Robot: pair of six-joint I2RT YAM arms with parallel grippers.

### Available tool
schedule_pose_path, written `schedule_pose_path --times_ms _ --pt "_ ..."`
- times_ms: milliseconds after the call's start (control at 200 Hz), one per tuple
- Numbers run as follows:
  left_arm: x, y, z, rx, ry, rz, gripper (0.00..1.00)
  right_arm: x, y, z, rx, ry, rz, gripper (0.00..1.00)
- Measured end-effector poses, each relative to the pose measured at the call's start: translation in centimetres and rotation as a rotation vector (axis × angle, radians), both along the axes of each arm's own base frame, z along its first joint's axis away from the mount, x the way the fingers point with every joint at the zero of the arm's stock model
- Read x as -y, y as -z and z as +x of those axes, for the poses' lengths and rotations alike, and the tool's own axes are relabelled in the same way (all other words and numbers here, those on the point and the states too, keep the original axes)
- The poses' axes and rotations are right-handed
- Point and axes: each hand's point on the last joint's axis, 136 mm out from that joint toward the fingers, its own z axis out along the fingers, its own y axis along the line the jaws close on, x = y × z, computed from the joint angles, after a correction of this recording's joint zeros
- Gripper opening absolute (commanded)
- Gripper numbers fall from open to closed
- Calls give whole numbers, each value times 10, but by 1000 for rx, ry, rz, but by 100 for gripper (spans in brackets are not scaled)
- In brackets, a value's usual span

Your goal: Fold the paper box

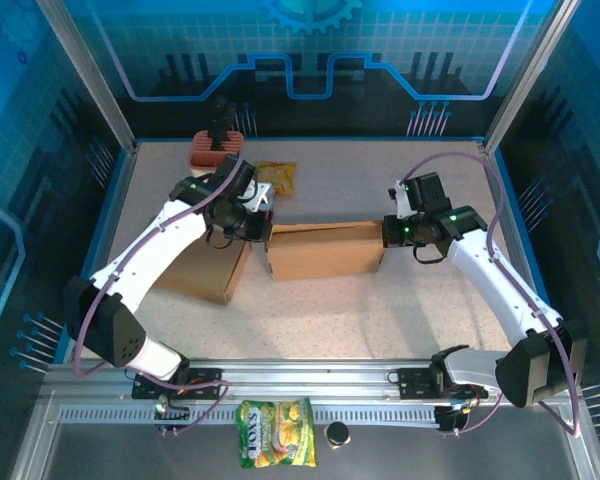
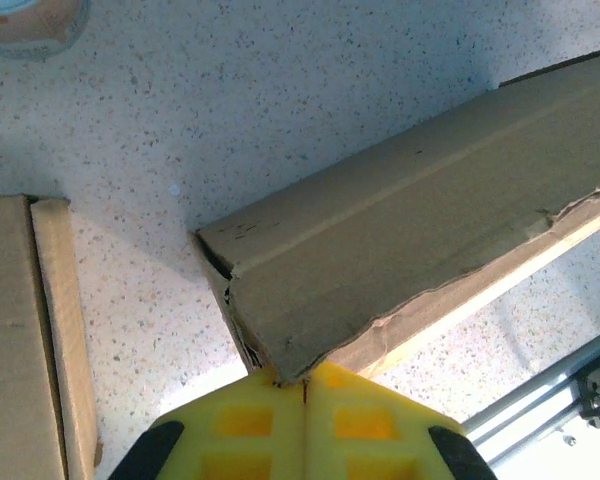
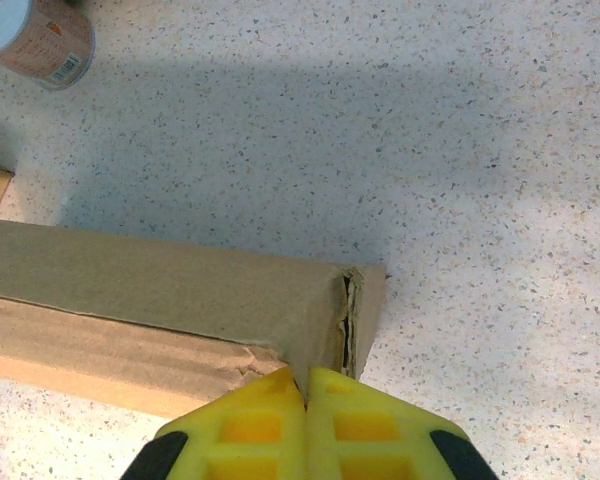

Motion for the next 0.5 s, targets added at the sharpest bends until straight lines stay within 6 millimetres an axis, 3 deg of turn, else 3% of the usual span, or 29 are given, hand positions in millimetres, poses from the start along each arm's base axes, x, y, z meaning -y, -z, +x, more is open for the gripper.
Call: schedule_pose_path --times_ms 450,495 --pt "-3 21 -9 70 39 -16 0 2 9 0 16 -13 -18 0" --pt "-3 24 -10 73 42 -16 0 2 9 0 15 -10 -19 9"
